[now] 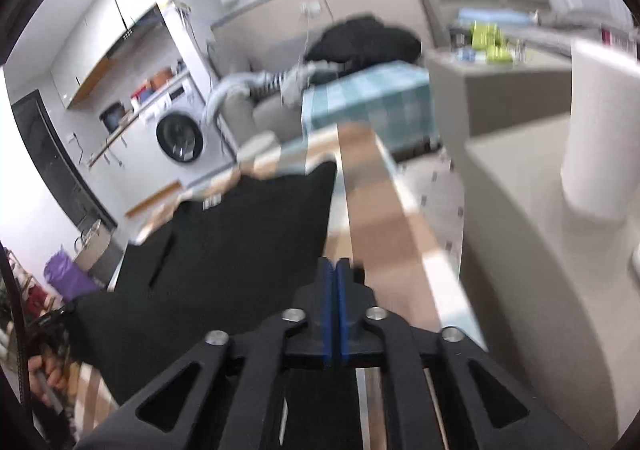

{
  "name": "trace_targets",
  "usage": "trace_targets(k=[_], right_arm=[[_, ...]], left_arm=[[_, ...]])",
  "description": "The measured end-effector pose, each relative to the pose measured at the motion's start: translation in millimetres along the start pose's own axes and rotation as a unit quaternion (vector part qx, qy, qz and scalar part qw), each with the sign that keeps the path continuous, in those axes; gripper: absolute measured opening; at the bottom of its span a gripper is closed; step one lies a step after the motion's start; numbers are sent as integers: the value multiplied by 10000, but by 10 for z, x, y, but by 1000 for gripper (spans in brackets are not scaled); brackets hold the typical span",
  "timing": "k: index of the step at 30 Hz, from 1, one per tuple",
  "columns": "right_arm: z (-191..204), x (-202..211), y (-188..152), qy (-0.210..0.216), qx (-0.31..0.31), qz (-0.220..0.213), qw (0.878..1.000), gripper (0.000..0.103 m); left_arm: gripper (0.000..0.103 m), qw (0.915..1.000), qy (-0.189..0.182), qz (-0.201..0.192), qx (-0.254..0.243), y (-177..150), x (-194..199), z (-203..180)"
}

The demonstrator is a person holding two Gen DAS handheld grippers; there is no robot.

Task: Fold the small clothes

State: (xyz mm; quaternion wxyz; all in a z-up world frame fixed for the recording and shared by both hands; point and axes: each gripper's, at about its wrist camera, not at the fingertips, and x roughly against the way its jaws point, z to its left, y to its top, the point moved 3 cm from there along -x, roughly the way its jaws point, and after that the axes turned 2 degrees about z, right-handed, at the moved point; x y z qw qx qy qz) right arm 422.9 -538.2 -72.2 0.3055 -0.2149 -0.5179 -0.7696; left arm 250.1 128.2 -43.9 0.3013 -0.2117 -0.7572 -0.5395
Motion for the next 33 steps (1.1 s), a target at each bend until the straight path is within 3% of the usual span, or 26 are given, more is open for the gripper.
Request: trace_targets(k=[2,6,11,12,13,14,16,21,25,31,33], right_arm=[[-60,-21,-111,140,-69,230,9996,44],[-101,-130,-478,211,69,836,9962,46],[-75,-303,-690,132,246,1044,9941,45],[-45,-315,-693,92,314,1049,9939,45],[-27,-331,-700,107,339,1088,9934,33],[-5,-327,-700,124,389,1083,9933,15],[55,-264,-703,31,639,935,9936,5],[183,106,-372,365,702,-38,9969,4],[209,151,-22,337,463,-676,9961,4],[283,-169,115,279,322,-381,9984,4],[276,-197,82,256,378,-296,9985,5]], left_arm=[[3,9999,41,73,-69,-68,-48,12],[3,9997,47,223,-14,-204,-125,83],[3,9996,25,284,43,-282,-181,110],[3,9996,27,285,55,-289,-183,108],[3,9996,28,289,61,-296,-182,106],[3,9996,30,290,52,-306,-177,99],[3,9997,13,257,48,-300,-160,96],[3,10000,-77,-18,2,-243,5,40],[0,9994,30,-357,-22,-73,130,20],[0,9999,-61,22,87,-79,-3,24],[9,9992,-237,320,34,-203,-64,15]])
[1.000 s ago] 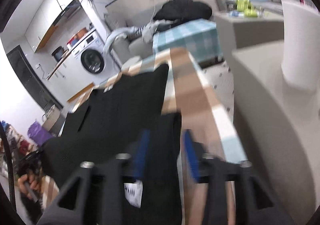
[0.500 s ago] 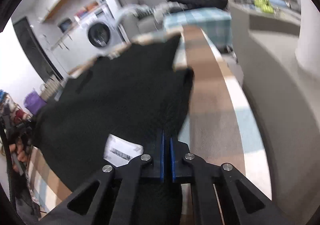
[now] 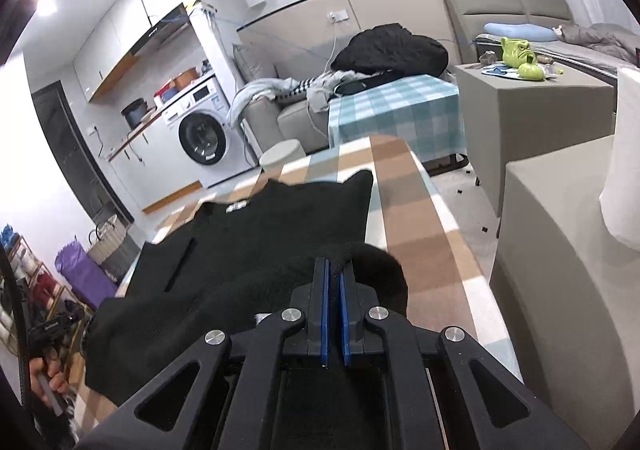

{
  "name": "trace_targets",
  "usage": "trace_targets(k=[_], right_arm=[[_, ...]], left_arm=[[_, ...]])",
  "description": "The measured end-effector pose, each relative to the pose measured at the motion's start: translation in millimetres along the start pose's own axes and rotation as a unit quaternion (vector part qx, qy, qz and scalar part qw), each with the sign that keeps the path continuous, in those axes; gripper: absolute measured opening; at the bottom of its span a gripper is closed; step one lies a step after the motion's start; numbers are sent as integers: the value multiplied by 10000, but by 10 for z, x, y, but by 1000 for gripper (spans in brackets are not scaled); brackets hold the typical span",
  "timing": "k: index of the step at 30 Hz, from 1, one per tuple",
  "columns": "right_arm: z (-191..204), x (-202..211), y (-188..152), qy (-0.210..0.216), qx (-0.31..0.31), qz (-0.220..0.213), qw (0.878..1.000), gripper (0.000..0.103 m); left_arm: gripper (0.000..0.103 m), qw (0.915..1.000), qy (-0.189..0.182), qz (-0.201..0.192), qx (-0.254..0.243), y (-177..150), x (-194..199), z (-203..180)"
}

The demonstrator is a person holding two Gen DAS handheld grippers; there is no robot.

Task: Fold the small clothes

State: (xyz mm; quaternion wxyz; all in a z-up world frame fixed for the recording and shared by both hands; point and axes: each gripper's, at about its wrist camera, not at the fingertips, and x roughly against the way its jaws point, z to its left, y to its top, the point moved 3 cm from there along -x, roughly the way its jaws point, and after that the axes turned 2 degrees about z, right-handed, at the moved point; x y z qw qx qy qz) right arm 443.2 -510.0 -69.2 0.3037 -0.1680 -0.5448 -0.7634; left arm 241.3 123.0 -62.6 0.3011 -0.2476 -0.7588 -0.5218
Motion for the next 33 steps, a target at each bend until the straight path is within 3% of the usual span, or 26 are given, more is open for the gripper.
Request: trace_targets(k=[2,4,7,9,11,12,19,23,26,28,31,33], right_arm=[[-38,11,-53,-8,-40,77,10000,5],[-67,37,-95,-10,-77,111,9999,5],[-61,73,-129,-33,-41,102,9999,5],[-51,75,-159,-39,-27,139,9999,5],[-45,69,-177,-78,-4,172,9998,5],[-46,77,-188,-69,-5,170,9998,5],[35,245,34,131,-49,-429,9990,4],[75,182,251,-17,-192,-652,9977,4],[-13,-88,258,-395,-432,-421,9974,4],[-119,-332,201,-604,-606,-63,9963,5],[-273,-614,71,-733,-783,639,9922,20],[-335,-622,-39,-597,-841,858,9910,41]], left_arm=[[43,9995,-70,321,-22,-134,-99,11],[58,9988,141,463,-75,-233,-179,28],[56,9979,102,618,-148,-329,-273,30],[37,9983,26,555,-171,-348,-270,1],[6,9987,15,440,-240,-345,-230,-37],[4,9992,-22,312,-243,-336,-183,-50],[3,9976,-229,-563,-338,-16,211,-197],[3,9954,-42,-853,-424,336,186,-274],[3,9961,157,-768,-399,486,-46,-242],[3,9979,279,-497,-323,512,-282,-198],[4,9994,320,-4,-119,443,-579,-97],[14,9995,238,217,33,352,-659,-29]])
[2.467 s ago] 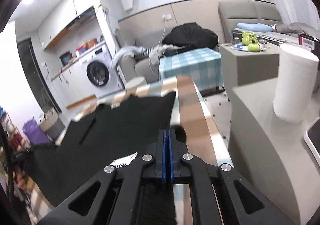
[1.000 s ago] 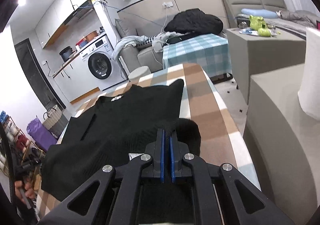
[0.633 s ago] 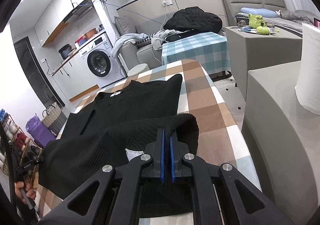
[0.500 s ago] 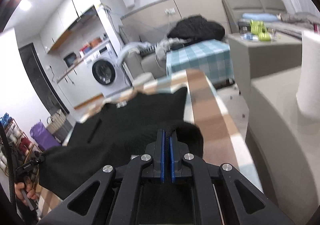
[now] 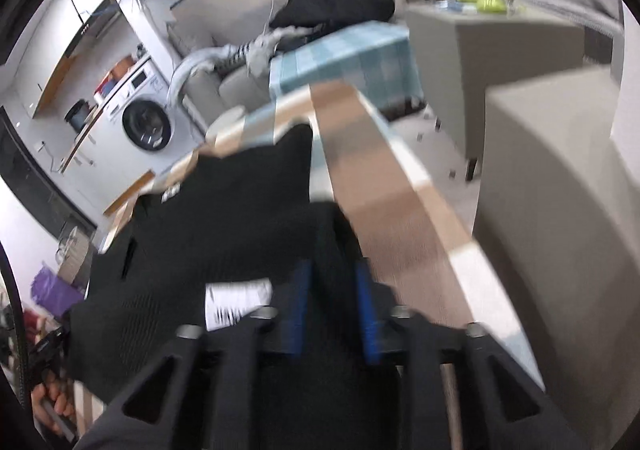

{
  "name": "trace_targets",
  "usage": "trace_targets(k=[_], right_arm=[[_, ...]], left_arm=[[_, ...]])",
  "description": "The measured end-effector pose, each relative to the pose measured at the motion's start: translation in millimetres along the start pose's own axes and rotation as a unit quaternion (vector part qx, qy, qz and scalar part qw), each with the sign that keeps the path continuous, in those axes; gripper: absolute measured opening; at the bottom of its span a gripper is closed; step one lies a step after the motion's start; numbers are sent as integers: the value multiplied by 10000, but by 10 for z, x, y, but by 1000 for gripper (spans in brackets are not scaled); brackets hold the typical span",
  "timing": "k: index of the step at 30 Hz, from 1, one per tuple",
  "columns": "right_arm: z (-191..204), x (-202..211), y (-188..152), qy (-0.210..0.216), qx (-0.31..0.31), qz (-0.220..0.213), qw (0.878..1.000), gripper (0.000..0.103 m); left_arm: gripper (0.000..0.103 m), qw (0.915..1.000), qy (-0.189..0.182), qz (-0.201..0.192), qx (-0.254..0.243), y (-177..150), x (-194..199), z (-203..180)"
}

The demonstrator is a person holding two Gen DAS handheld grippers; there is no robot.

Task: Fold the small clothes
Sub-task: 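Lift the labelled hem with the right gripper and fold it toward the collar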

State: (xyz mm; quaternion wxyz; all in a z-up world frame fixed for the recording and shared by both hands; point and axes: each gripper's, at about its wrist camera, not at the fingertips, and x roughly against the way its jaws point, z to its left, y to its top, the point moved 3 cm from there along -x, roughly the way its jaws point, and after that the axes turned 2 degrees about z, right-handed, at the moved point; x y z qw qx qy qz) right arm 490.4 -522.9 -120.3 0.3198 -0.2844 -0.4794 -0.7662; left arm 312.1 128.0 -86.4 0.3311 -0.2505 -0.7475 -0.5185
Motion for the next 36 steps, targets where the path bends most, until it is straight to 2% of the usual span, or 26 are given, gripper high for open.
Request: trace_targets(k=[1,2,4,8,9,13,15,17,20,27,36], right_arm=[[-33,19,-58,130,-1,71,9999,49],[-39,40,-102,251,46,130,9996,49],[-41,39,-181,408,213,249,9986,49],[14,-78,-247,196,496,396,9978,49],[29,-87,-257,191,539,383,9976,49],[96,-119,-283,69,715,377,9967,49],[107,-116,-319,0,799,380,9961,49],[132,-122,-333,12,891,392,9952,38],[143,-136,-323,222,829,470,9952,25],[163,-88,-373,286,829,516,9948,23],[104,112,-624,298,743,501,9955,23]], left_arm=[[28,9999,-58,76,36,-57,-13,29],[47,9998,-98,153,54,-110,-18,51],[57,9998,-158,147,26,-191,-22,53],[60,9979,-190,574,-221,-307,-241,-75],[60,9982,-91,457,-377,-313,-245,-136],[59,9968,22,455,-659,-351,-313,-295],[48,9963,15,379,-768,-369,-314,-344],[33,9958,-77,335,-849,-388,-303,-393],[28,9932,15,274,-1128,-422,-265,-485],[26,9906,-8,342,-1324,-520,-142,-530],[27,9896,114,335,-1393,-789,173,-469]])
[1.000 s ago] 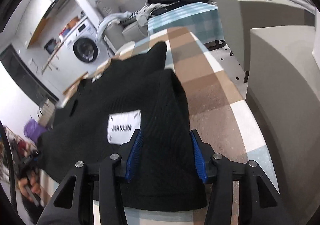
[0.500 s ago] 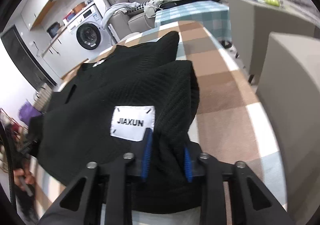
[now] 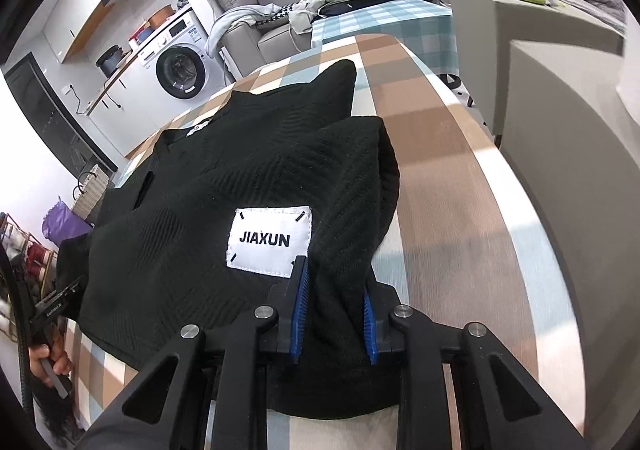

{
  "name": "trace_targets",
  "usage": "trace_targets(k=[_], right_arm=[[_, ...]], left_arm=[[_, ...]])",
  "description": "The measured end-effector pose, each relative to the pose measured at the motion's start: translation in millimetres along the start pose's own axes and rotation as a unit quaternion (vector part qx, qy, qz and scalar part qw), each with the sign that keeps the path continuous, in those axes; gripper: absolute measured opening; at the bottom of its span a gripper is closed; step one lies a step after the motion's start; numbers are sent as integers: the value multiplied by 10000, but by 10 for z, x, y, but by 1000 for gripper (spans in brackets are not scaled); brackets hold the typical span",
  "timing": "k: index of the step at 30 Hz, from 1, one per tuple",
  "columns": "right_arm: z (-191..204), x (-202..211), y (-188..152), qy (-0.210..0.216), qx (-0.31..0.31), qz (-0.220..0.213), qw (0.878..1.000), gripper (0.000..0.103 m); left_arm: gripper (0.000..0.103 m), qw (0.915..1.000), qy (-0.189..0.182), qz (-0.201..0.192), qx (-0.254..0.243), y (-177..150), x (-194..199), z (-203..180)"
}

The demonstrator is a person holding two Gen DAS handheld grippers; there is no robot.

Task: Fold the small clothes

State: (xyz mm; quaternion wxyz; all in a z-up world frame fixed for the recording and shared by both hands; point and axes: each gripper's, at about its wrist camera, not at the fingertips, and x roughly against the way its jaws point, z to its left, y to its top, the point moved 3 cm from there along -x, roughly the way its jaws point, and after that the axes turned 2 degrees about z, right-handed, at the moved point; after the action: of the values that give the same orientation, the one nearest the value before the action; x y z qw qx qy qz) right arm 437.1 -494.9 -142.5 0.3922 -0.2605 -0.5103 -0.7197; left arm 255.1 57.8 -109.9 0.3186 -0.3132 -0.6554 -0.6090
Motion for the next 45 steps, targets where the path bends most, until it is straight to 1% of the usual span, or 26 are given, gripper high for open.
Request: trace_targets(k=[6,12,13,17,19,22,24,25,26,28,29,31,35,36,39,41,43,45], right_arm=[[-46,175,-244,211,-77,28,9997,23],[-15,368,-484,160,78,-51,9998,23],[-8,394,-544,143,108,-71,9998,23],[7,471,-677,89,200,-103,9997,23],[2,504,-740,75,191,-100,9997,23],[-24,526,-748,-91,164,-176,9997,23],[-30,529,-724,-158,107,-241,9995,23],[-42,543,-727,-169,75,-260,9995,23],[-49,557,-727,-182,62,-279,9994,25],[-81,609,-720,-191,14,-367,9991,29],[-83,644,-736,-148,-9,-408,9991,32],[-98,738,-763,9,-98,-548,9985,33],[-34,856,-822,176,-12,-664,9976,38],[-14,898,-828,344,-25,-774,9964,38],[68,1026,-865,608,44,-1081,9923,38],[124,1046,-867,652,164,-1115,9915,38],[153,1031,-886,698,197,-1057,9918,38],[163,1008,-909,657,231,-990,9926,38]], left_arm=[[27,9999,102,-65,-58,-241,228,3],[27,9997,158,-163,-133,-536,444,-14],[27,9996,158,-163,-149,-541,457,-31],[27,9992,163,-185,-324,-734,608,-44],[27,9993,130,-185,-284,-823,680,-33],[27,9994,61,-261,-202,-936,759,-12],[30,9995,25,-294,-56,-1012,824,30],[33,9995,46,-311,35,-1023,859,66],[35,9994,56,-314,98,-1017,888,87],[36,9991,4,-354,215,-1009,966,158],[36,9988,-24,-411,265,-1016,1017,185],[36,9981,-39,-504,362,-1064,1125,232],[36,9956,-190,-784,468,-1140,1352,252],[36,9947,-239,-881,464,-1156,1421,229],[36,9926,-403,-1086,360,-1183,1608,119],[36,9922,-425,-1151,229,-1186,1666,45],[36,9929,-372,-1112,199,-1186,1652,7],[36,9937,-328,-1047,214,-1199,1634,3]])
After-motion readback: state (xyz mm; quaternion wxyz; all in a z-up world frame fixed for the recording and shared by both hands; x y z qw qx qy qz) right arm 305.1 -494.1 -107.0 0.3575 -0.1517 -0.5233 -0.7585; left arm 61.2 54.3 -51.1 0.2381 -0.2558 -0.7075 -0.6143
